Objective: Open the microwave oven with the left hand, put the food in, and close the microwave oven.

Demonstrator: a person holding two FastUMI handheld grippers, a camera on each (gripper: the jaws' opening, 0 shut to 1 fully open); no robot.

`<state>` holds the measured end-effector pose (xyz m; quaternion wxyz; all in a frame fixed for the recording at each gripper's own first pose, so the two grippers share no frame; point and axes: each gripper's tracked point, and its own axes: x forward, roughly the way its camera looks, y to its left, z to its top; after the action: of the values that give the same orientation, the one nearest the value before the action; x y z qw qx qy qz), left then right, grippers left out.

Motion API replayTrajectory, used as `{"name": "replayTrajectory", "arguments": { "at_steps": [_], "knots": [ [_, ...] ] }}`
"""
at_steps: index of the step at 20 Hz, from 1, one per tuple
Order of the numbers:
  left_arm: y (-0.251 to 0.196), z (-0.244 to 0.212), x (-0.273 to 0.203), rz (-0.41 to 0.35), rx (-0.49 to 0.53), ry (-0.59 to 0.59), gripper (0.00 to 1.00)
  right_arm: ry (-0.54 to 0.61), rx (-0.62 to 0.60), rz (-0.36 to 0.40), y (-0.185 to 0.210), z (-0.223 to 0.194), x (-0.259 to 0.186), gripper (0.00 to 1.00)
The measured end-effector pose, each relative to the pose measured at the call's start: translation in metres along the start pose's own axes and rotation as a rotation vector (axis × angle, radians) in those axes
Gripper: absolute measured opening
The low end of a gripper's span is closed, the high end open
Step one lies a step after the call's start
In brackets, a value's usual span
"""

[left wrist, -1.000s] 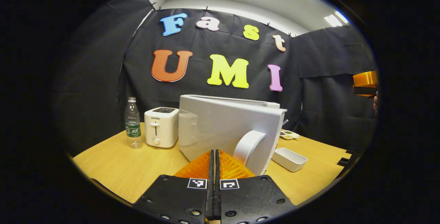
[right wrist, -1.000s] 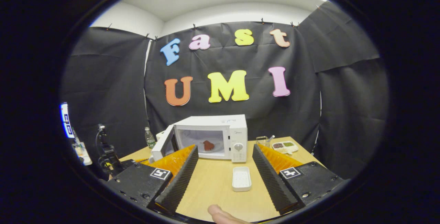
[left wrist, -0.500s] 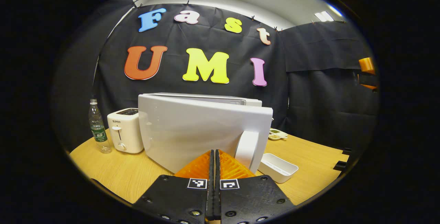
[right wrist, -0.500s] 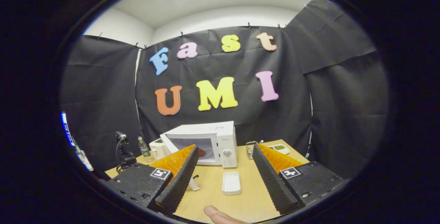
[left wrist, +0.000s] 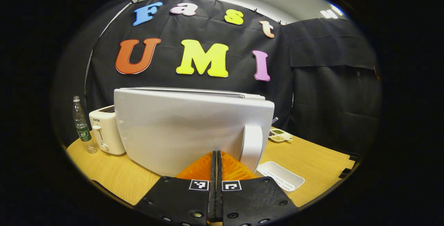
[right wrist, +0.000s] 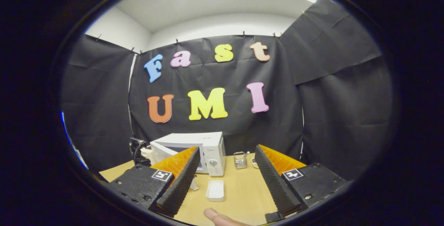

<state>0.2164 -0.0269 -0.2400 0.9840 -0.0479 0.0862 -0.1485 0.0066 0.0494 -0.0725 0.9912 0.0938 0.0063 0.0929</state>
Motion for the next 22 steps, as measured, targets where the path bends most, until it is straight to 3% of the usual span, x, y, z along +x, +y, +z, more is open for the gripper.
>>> {"name": "replayTrajectory", "arguments": {
  "at_steps": [1,3,4,5,6,7,8,9,10,11,12,13,14,15,16,17,18,20,21,22],
  "knots": [
    [-0.001,-0.001,0.006,0.004,0.01,0.003,0.0,-0.003,-0.002,-0.006,-0.007,0.001,0.001,0.9],
    [-0.004,-0.002,0.019,0.011,0.023,0.01,0.0,-0.01,-0.009,-0.016,-0.019,0.003,0.003,0.9],
    [-0.007,-0.002,0.025,0.013,0.022,0.013,0.0,-0.014,-0.011,-0.02,-0.025,0.005,0.005,1.0],
    [-0.009,-0.003,0.032,0.022,0.019,0.016,0.0,-0.017,-0.012,-0.023,-0.03,0.006,0.006,0.9],
    [-0.01,-0.004,0.04,0.029,0.016,0.019,0.0,-0.02,-0.014,-0.023,-0.034,0.007,0.007,1.0],
    [-0.011,-0.005,0.047,0.036,0.008,0.024,0.0,-0.023,-0.016,-0.023,-0.038,0.008,0.008,1.0],
    [-0.012,-0.003,0.055,0.041,-0.004,0.015,0.14,-0.024,-0.018,-0.023,-0.042,0.009,0.009,0.9],
    [-0.012,-0.001,0.064,0.044,-0.02,-0.001,0.0,-0.026,-0.024,-0.019,-0.043,0.009,0.011,0.9],
    [-0.012,0.002,0.072,0.048,-0.03,-0.015,0.0,-0.026,-0.035,-0.013,-0.044,0.009,0.012,1.0],
    [-0.012,0.004,0.08,0.052,-0.041,-0.031,0.0,-0.025,-0.048,-0.007,-0.047,0.009,0.013,0.9],
    [-0.009,0.005,0.088,0.062,-0.045,-0.037,0.0,-0.025,-0.059,-0.003,-0.049,0.01,0.013,0.9],
    [-0.007,0.005,0.096,0.07,-0.042,-0.038,0.0,-0.026,-0.069,0.0,-0.051,0.011,0.014,1.0],
    [-0.006,0.006,0.103,0.078,-0.037,-0.04,0.0,-0.029,-0.072,-0.002,-0.054,0.013,0.013,0.9],
    [-0.003,0.007,0.111,0.091,-0.028,-0.038,0.0,-0.033,-0.074,-0.003,-0.056,0.021,0.013,1.0],
    [0.001,0.006,0.116,0.118,-0.017,-0.025,0.0,-0.034,-0.078,-0.003,-0.06,0.025,0.011,1.0],
    [0.001,0.01,0.12,0.121,0.004,-0.039,0.0,-0.035,-0.081,-0.004,-0.062,0.026,0.009,0.9],
    [0.004,0.008,0.123,0.136,0.01,-0.02,0.01,-0.034,-0.08,-0.002,-0.064,0.026,0.007,1.0],
    [0.003,0.009,0.126,0.138,-0.012,-0.036,0.02,-0.026,-0.073,-0.009,-0.069,0.023,0.003,1.0],
    [0.002,0.009,0.125,0.137,-0.011,-0.035,0.01,-0.033,-0.067,-0.009,-0.07,0.026,0.001,0.9],
    [0.003,0.01,0.126,0.136,0.006,-0.037,0.02,-0.04,-0.062,-0.009,-0.069,0.028,-0.001,1.0]
  ]
}}
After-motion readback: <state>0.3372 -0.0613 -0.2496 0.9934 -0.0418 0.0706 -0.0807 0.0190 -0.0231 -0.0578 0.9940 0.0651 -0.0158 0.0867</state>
